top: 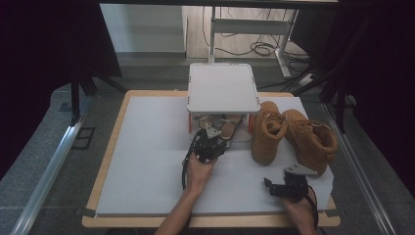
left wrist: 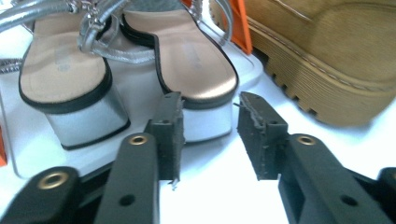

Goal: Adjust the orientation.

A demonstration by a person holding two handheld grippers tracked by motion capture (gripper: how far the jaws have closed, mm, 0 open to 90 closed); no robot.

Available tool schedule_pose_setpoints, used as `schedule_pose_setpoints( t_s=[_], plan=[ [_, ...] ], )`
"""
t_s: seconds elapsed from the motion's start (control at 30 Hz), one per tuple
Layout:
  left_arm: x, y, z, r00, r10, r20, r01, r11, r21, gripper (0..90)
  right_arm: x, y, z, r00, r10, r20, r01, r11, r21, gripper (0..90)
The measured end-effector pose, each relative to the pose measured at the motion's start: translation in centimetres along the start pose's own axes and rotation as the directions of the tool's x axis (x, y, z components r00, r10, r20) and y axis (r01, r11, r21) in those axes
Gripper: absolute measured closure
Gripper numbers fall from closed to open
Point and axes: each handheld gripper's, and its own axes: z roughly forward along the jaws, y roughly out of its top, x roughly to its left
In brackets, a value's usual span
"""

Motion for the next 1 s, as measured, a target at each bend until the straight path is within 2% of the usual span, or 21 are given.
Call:
schedule_pose_setpoints(
  t_s=[0.13,0.3,0.5,0.67,0.9,1.0],
  plan=[
    [0.0,-0.6,-0.4,0.999,0.012,0.044,-0.012,0.9999,-0.003,70.5,0.0,0.0,0.0,1.0,0.001,0.0,-0.001,1.0,0.0,8.4],
    [0.1,-1.1,-0.1,0.9968,0.013,0.079,-0.014,0.9998,0.013,82.2,0.0,0.0,0.0,1.0,0.0,0.0,0.0,1.0,0.0,8.4],
    [0.1,-1.2,0.6,0.9974,0.011,0.072,-0.012,0.9997,0.023,88.7,0.0,0.0,0.0,1.0,0.0,0.0,0.0,1.0,0.0,8.4],
    [0.0,-1.0,1.4,0.998,0.024,0.059,-0.027,0.9989,0.038,89.0,0.0,0.0,0.0,1.0,0.0,0.0,0.0,1.0,0.0,8.4],
    [0.0,-0.7,2.4,0.9989,0.028,0.037,-0.03,0.998,0.057,89.0,0.0,0.0,0.0,1.0,0.0,0.0,0.0,1.0,-0.001,8.4],
    [0.0,-0.7,2.5,0.9989,0.02,0.041,-0.023,0.9982,0.056,89.1,0.0,0.0,0.0,1.0,-0.001,0.0,0.001,1.0,-0.001,8.4]
  ],
)
